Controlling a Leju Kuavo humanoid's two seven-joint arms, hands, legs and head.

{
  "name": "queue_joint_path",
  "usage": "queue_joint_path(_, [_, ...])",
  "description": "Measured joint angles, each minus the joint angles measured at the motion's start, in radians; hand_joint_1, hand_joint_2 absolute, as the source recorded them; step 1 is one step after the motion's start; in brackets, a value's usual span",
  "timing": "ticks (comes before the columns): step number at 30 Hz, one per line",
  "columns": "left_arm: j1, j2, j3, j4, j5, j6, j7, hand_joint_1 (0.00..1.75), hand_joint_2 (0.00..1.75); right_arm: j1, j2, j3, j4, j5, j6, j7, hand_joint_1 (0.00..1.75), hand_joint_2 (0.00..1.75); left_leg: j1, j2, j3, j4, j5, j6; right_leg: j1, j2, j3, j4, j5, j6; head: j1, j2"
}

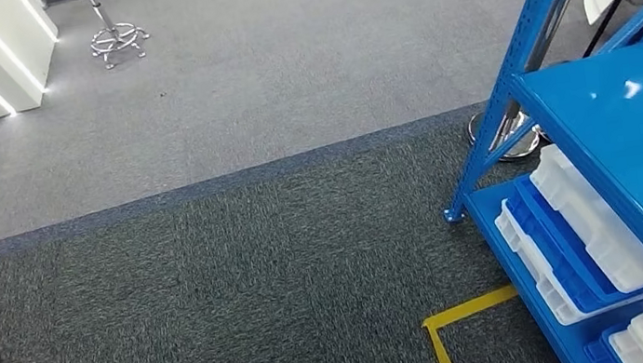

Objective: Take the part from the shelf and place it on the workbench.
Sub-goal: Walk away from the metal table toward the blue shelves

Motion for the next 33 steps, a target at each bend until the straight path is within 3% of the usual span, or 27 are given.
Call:
queue_joint_path(2, [0.003, 0.0, 0.0, 0.0, 0.0, 0.0, 0.0, 0.0, 0.0, -0.002, 0.0, 0.0, 0.0, 0.0, 0.0, 0.0, 0.0, 0.0, 0.002, -0.04, -0.057, 0.127, -0.067, -0.004, 0.002, 0.021, -0.004, 0.0, 0.002, -0.006, 0.0, 0.0])
queue_joint_path(3, [0.005, 0.0, 0.0, 0.0, 0.0, 0.0, 0.0, 0.0, 0.0, -0.003, 0.0, 0.0, 0.0, 0.0, 0.0, 0.0, 0.0, 0.0, 0.002, -0.045, -0.086, 0.186, -0.088, -0.005, 0.003, 0.035, -0.005, 0.001, 0.003, -0.007, 0.0, 0.0])
queue_joint_path(4, [0.007, 0.0, 0.0, 0.0, 0.0, 0.0, 0.0, 0.0, 0.0, -0.002, 0.0, 0.0, 0.0, 0.0, 0.0, 0.0, 0.0, 0.0, 0.002, -0.046, -0.103, 0.218, -0.089, -0.004, 0.005, 0.049, -0.005, 0.002, 0.003, -0.007, 0.0, 0.0])
queue_joint_path(5, [0.008, 0.0, 0.001, 0.0, 0.0, 0.0, 0.0, 0.0, 0.0, -0.001, 0.0, 0.0, 0.0, 0.0, 0.0, 0.0, 0.0, 0.0, 0.002, -0.048, -0.102, 0.211, -0.069, -0.001, 0.006, 0.063, -0.004, 0.003, 0.003, -0.007, 0.0, 0.0])
queue_joint_path(6, [0.008, 0.0, 0.001, 0.0, 0.0, 0.0, 0.0, 0.0, 0.0, -0.001, 0.0, 0.0, 0.0, 0.0, 0.0, 0.0, 0.0, 0.0, 0.002, -0.053, -0.084, 0.164, -0.032, 0.003, 0.006, 0.078, -0.003, 0.004, 0.003, -0.007, 0.0, 0.0])
queue_joint_path(8, [0.008, 0.001, 0.001, 0.0, 0.0, 0.0, 0.0, 0.0, 0.0, -0.001, 0.001, 0.0, 0.0, 0.0, 0.001, 0.0, 0.0, 0.0, 0.001, -0.094, -0.028, 0.028, 0.038, 0.015, 0.006, 0.103, -0.003, 0.005, 0.004, -0.004, 0.0, 0.0])
queue_joint_path(10, [0.007, 0.002, 0.001, 0.0, 0.0, -0.001, -0.001, 0.0, 0.0, -0.003, 0.002, 0.0, 0.001, 0.001, 0.001, 0.0, 0.0, 0.0, 0.0, -0.13, 0.0, -0.048, 0.063, 0.021, 0.005, 0.123, -0.008, 0.007, 0.007, 0.006, 0.0, 0.0])
queue_joint_path(12, [0.004, 0.002, 0.001, 0.0, 0.0, -0.001, -0.001, 0.0, 0.0, -0.001, 0.002, 0.0, 0.001, 0.001, 0.001, 0.0, 0.0, 0.0, -0.002, -0.122, 0.004, -0.059, 0.065, 0.026, 0.003, 0.143, -0.014, 0.004, 0.013, 0.02, 0.0, 0.0])
queue_joint_path(13, [0.003, 0.002, 0.001, 0.0, 0.0, -0.001, -0.001, 0.0, 0.0, 0.0, 0.002, 0.0, 0.001, 0.001, 0.001, 0.0, 0.0, 0.0, -0.001, -0.11, 0.006, -0.063, 0.07, 0.032, 0.003, 0.137, -0.016, 0.006, 0.013, 0.026, 0.0, 0.0])
queue_joint_path(14, [0.002, 0.002, 0.001, 0.0, 0.0, -0.001, -0.001, 0.0, 0.0, 0.001, 0.002, 0.0, 0.001, 0.001, 0.001, 0.0, 0.0, 0.0, 0.001, -0.097, 0.009, -0.069, 0.074, 0.039, 0.004, 0.115, -0.023, 0.017, 0.003, 0.03, 0.001, 0.0])
queue_joint_path(15, [0.003, 0.002, 0.001, 0.0, 0.0, -0.001, -0.002, 0.0, 0.0, 0.0, 0.001, 0.0, 0.002, 0.001, 0.001, 0.0, 0.0, 0.0, 0.003, -0.083, 0.01, -0.075, 0.079, 0.046, 0.006, 0.087, -0.037, 0.047, -0.018, 0.032, 0.003, 0.0])
queue_joint_path(17, [0.007, 0.002, 0.001, 0.0, 0.0, -0.001, -0.002, 0.0, 0.0, -0.002, 0.001, 0.0, 0.002, 0.001, 0.001, 0.0, 0.0, 0.0, 0.001, -0.053, 0.009, -0.078, 0.08, 0.054, 0.006, 0.035, -0.091, 0.161, -0.084, 0.036, 0.006, 0.0])
queue_joint_path(19, [0.01, 0.002, 0.001, 0.0, 0.0, -0.001, -0.001, 0.0, 0.0, -0.003, 0.001, 0.0, 0.001, 0.001, 0.001, 0.0, 0.0, 0.0, -0.001, -0.022, 0.008, -0.076, 0.077, 0.054, 0.003, 0.025, -0.138, 0.263, -0.121, 0.042, 0.005, 0.0])
queue_joint_path(20, [0.01, 0.002, 0.001, 0.0, 0.0, -0.001, -0.001, 0.0, 0.0, -0.002, 0.001, 0.0, 0.001, 0.001, 0.001, 0.0, 0.0, 0.0, -0.001, -0.008, 0.008, -0.075, 0.075, 0.054, 0.002, 0.021, -0.137, 0.268, -0.112, 0.044, 0.005, 0.0])
queue_joint_path(22, [0.009, 0.001, 0.001, 0.0, 0.0, -0.001, -0.001, 0.0, 0.0, -0.001, 0.0, 0.0, 0.001, 0.002, 0.001, 0.001, 0.0, 0.0, 0.0, 0.017, 0.011, -0.071, 0.069, 0.048, 0.001, 0.002, -0.078, 0.166, -0.053, 0.045, 0.005, 0.0])
queue_joint_path(24, [0.008, 0.001, 0.001, 0.0, 0.0, -0.002, -0.001, 0.0, 0.0, -0.001, -0.001, 0.0, 0.001, 0.003, 0.002, 0.004, 0.0, 0.0, -0.004, 0.035, 0.015, -0.066, 0.061, 0.037, 0.006, -0.035, -0.012, 0.046, -0.013, 0.036, 0.005, 0.0])
queue_joint_path(26, [0.005, 0.0, 0.001, 0.0, 0.0, -0.001, 0.0, 0.0, 0.0, -0.002, -0.001, 0.0, 0.002, 0.004, 0.002, 0.005, 0.0, 0.0, -0.009, 0.05, 0.019, -0.064, 0.054, 0.025, 0.012, -0.045, 0.003, 0.012, -0.012, 0.023, 0.005, 0.0])
queue_joint_path(27, [0.002, 0.0, 0.001, 0.0, 0.0, -0.001, 0.0, 0.0, 0.0, -0.001, -0.001, 0.0, 0.002, 0.005, 0.002, 0.006, 0.0, 0.0, -0.009, 0.057, 0.023, -0.064, 0.052, 0.02, 0.012, -0.035, 0.002, 0.01, -0.01, 0.017, 0.004, 0.0])
queue_joint_path(28, [-0.001, 0.0, 0.001, 0.0, 0.0, -0.001, 0.001, 0.0, 0.0, 0.001, -0.001, 0.0, 0.002, 0.005, 0.002, 0.006, 0.0, 0.0, -0.008, 0.057, 0.026, -0.063, 0.048, 0.014, 0.01, -0.026, 0.002, 0.008, -0.009, 0.011, 0.004, 0.0])
queue_joint_path(30, [-0.002, 0.0, 0.001, 0.0, -0.001, -0.001, 0.0, 0.0, 0.0, 0.0, -0.001, 0.0, 0.002, 0.005, 0.002, 0.006, 0.0, 0.0, -0.003, 0.02, 0.015, -0.027, 0.017, 0.002, 0.005, -0.008, 0.002, 0.003, -0.004, -0.002, 0.004, 0.0])
queue_joint_path(32, [0.001, 0.0, 0.001, 0.0, -0.001, -0.002, -0.001, 0.0, 0.0, -0.003, -0.001, 0.0, 0.002, 0.006, 0.002, 0.005, 0.0, 0.0, 0.001, -0.03, -0.035, 0.088, -0.05, -0.004, 0.005, 0.013, 0.0, 0.002, -0.001, -0.01, 0.004, 0.0])
queue_joint_path(33, [0.003, 0.0, 0.001, 0.0, -0.001, -0.002, -0.001, 0.0, 0.0, -0.004, -0.001, 0.0, 0.002, 0.006, 0.002, 0.004, 0.0, 0.0, 0.001, -0.041, -0.068, 0.158, -0.08, -0.006, 0.006, 0.025, -0.002, 0.003, 0.0, -0.012, 0.004, 0.0])
